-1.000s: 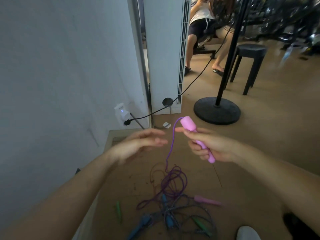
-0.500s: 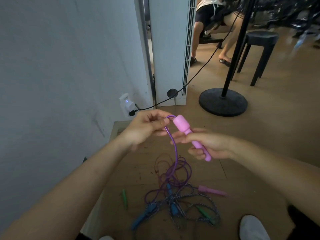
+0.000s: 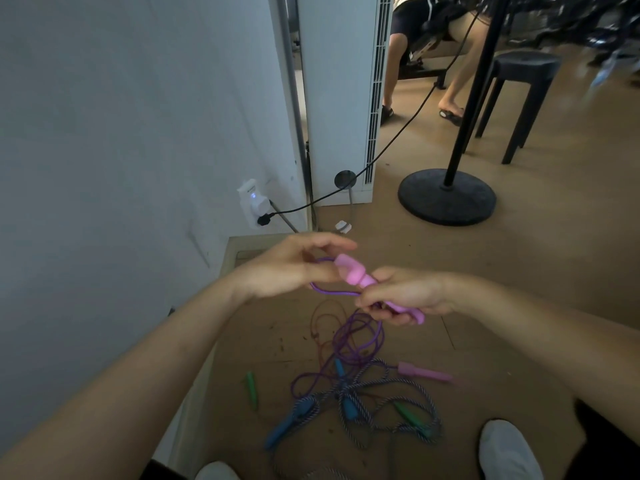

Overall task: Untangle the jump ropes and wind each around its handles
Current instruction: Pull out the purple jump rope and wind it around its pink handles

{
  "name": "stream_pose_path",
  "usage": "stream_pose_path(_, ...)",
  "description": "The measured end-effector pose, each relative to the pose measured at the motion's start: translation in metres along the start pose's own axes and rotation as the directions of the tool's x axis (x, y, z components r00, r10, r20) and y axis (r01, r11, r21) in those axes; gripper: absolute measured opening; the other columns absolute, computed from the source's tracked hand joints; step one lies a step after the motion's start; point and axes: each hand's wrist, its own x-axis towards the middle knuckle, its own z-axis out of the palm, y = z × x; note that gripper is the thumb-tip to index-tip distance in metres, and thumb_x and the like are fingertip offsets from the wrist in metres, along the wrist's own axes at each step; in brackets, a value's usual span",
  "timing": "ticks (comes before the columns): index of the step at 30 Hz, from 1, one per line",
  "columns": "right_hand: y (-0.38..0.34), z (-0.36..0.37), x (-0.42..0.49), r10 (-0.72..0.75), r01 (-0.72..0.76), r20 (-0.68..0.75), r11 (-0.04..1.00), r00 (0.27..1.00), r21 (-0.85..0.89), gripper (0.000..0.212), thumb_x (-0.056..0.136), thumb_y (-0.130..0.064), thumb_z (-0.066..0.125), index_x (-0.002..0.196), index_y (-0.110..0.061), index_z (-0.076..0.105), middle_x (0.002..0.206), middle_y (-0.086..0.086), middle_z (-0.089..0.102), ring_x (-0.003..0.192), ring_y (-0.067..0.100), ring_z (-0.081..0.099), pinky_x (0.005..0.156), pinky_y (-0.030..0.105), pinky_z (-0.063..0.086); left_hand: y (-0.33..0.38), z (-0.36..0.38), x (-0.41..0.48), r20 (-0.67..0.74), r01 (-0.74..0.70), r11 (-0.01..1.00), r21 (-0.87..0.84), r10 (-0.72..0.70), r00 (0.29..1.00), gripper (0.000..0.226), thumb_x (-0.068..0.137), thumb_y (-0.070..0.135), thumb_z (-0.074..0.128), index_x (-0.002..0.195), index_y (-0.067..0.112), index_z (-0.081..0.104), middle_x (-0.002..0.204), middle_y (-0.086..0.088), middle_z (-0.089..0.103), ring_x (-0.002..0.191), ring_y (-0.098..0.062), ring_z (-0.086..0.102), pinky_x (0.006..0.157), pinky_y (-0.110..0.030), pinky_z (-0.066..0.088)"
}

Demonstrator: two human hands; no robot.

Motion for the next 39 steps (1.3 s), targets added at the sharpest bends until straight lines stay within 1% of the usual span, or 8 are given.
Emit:
stream_pose_path(2,-0.003,0.004,0.001,0.028,-0.028,0.028,0.999,0.999,-0.017,0.022,0.096,-0.018,0.054,0.075,-0.013,0.052,0.058,0.000,0.045,0.039,0.011,0.034,0.033,0.018,0.027,-0.001,0.005,-0.003,0.106,0.031,0.998,-0.063,-0.024,0.994,0.048,0.090,0.016,0.073,0.134,0.029,0.060,0.124,0.005,0.065,0.110,-0.012,0.066,0.088,-0.036,0.058)
stream_pose_path(6,-0.008,0.006,0.000,0.065,-0.065,0.033,0.998,0.997,0.010,0.017,0.095,-0.015,0.055,0.080,-0.011,0.051,0.057,0.000,0.044,0.036,0.009,0.033,0.032,0.017,0.027,-0.006,0.008,-0.005,0.127,-0.001,0.995,-0.098,0.014,0.992,0.055,0.080,0.000,0.080,0.128,0.018,0.062,0.111,-0.008,0.068,0.090,-0.030,0.073,0.073,-0.043,0.063)
stream_pose_path(10,-0.012,0.004,-0.003,-0.011,0.011,0.055,1.000,0.998,0.012,0.009,0.096,-0.014,0.060,0.089,-0.008,0.059,0.067,0.007,0.059,0.040,0.010,0.046,0.033,0.018,0.036,-0.010,0.010,-0.005,0.047,-0.051,0.998,-0.043,0.053,0.997,0.040,0.080,0.008,0.082,0.116,0.014,0.066,0.092,-0.008,0.072,0.073,-0.019,0.071,0.055,-0.029,0.057)
stream_pose_path(20,-0.008,-0.005,-0.005,-0.166,0.161,-0.028,0.977,0.986,-0.141,0.011,0.093,-0.014,0.066,0.103,-0.013,0.063,0.085,0.006,0.072,0.054,0.018,0.061,0.044,0.023,0.045,-0.013,-0.004,-0.010,0.085,0.137,0.961,-0.239,-0.120,0.989,0.022,0.095,0.019,0.065,0.114,0.007,0.067,0.096,-0.021,0.074,0.072,-0.023,0.061,0.059,-0.025,0.048)
stream_pose_path(26,-0.005,-0.020,-0.010,-0.089,0.085,-0.004,0.963,0.996,-0.255,0.053,0.091,-0.058,0.049,0.113,-0.013,0.066,0.097,0.005,0.071,0.075,0.018,0.060,0.060,0.028,0.045,-0.016,-0.012,-0.012,0.062,0.109,0.926,-0.363,-0.092,0.994,0.035,0.087,0.013,0.068,0.119,-0.002,0.065,0.097,-0.022,0.072,0.074,-0.018,0.063,0.063,-0.020,0.053)
stream_pose_path(31,0.012,-0.042,-0.009,-0.091,0.094,-0.048,0.995,0.995,0.045,0.090,0.085,-0.081,0.018,0.111,-0.010,0.067,0.092,0.007,0.066,0.087,0.019,0.053,0.081,0.035,0.038,-0.023,-0.026,-0.014,-0.153,0.089,0.806,-0.585,-0.218,0.964,0.040,0.083,0.016,0.068,0.120,0.002,0.066,0.094,-0.018,0.073,0.070,-0.012,0.067,0.064,-0.016,0.056)
stream_pose_path(35,0.025,-0.038,-0.012,-0.086,0.096,-0.110,0.991,0.990,0.091,0.054,0.086,-0.050,0.063,0.114,-0.004,0.063,0.095,0.011,0.068,0.093,0.025,0.065,0.090,0.039,0.051,-0.037,-0.028,-0.010,-0.270,0.070,0.747,-0.661,-0.323,0.907,0.028,0.089,0.007,0.066,0.117,0.002,0.067,0.093,-0.012,0.071,0.068,-0.009,0.068,0.063,-0.014,0.056)
stream_pose_path(39,0.029,-0.027,-0.007,-0.177,0.166,-0.317,0.984,0.932,-0.063,0.012,0.090,-0.012,0.069,0.100,-0.007,0.064,0.075,0.002,0.067,0.066,0.015,0.062,0.064,0.028,0.053,-0.044,-0.028,-0.007,-0.286,0.103,0.790,-0.604,-0.336,0.897,0.031,0.088,0.005,0.068,0.119,-0.001,0.067,0.099,-0.015,0.069,0.072,-0.010,0.069,0.063,-0.015,0.056)
